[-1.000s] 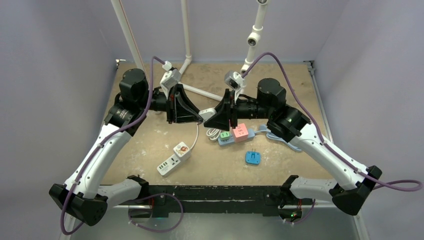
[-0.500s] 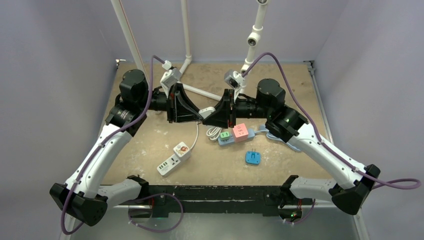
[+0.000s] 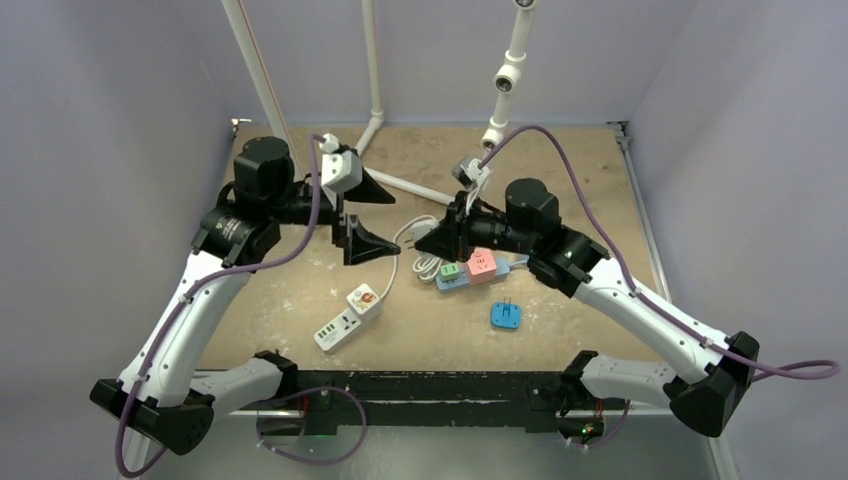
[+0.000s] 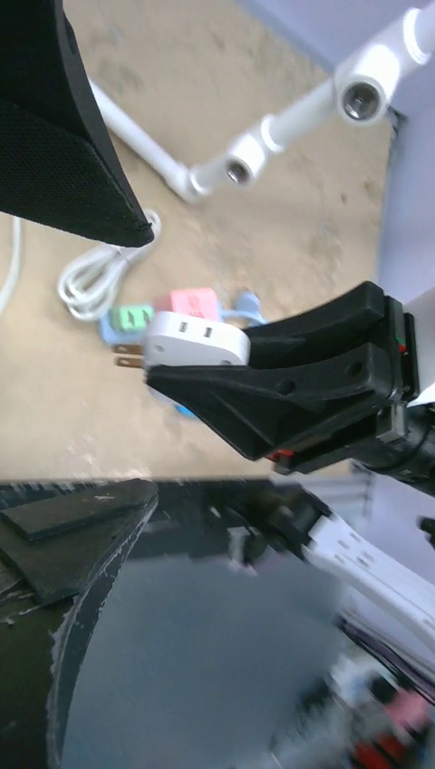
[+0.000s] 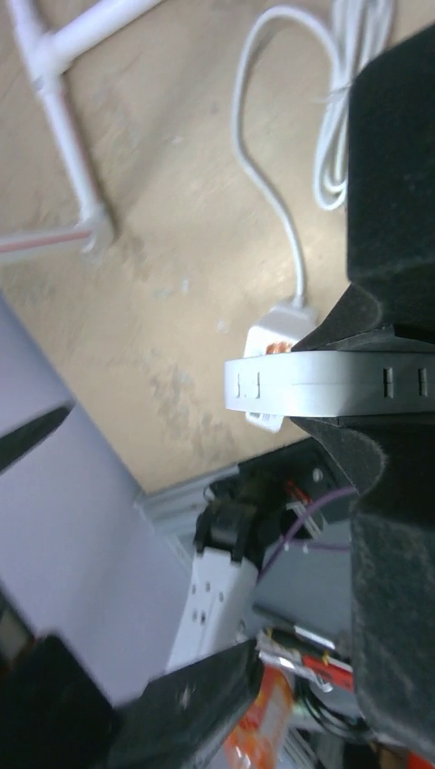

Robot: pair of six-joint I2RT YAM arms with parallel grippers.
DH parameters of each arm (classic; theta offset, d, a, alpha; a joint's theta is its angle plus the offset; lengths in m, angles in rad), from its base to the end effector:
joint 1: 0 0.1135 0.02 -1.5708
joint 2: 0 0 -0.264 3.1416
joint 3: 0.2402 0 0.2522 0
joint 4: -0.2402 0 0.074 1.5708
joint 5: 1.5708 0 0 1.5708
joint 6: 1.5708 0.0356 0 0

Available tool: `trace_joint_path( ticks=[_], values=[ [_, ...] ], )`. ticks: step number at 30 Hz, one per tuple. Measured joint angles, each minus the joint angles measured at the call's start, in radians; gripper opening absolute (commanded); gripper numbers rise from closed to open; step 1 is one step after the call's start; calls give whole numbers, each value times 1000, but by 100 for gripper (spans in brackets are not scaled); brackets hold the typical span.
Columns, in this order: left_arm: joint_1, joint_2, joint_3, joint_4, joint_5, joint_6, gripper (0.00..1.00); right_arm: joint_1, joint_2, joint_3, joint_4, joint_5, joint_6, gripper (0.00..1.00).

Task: Insert the plug
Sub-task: Pick up the plug from the center of the board, then pick up the socket from the center of the board.

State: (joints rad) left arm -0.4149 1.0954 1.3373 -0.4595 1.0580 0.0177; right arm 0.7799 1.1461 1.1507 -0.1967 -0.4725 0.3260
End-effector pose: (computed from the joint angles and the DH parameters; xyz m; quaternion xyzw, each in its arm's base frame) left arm 0.1814 -0.1138 0.4454 0.4531 0.5896 -0.4924 0.4523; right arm 0.1732 0.1941 0.3950 -0.3139 0.6975 0.4785 0.4314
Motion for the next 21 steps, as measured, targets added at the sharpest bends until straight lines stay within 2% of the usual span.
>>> trace_joint_path(
  ticks=[5, 10, 15, 21],
  values=[
    [0, 14, 4, -370, -140, 547, 99, 9, -82, -259, 129, 150, 11, 0],
    [0, 97, -110, -642, -314, 1004, 99, 31, -173, -519, 308, 241, 2, 0],
    [0, 159, -223, -763, -449, 1316, 99, 72, -177, -647, 509, 298, -41, 0],
    [0, 208, -244, -784, -496, 1559, 99, 75, -149, -665, 629, 305, -76, 0]
  ],
)
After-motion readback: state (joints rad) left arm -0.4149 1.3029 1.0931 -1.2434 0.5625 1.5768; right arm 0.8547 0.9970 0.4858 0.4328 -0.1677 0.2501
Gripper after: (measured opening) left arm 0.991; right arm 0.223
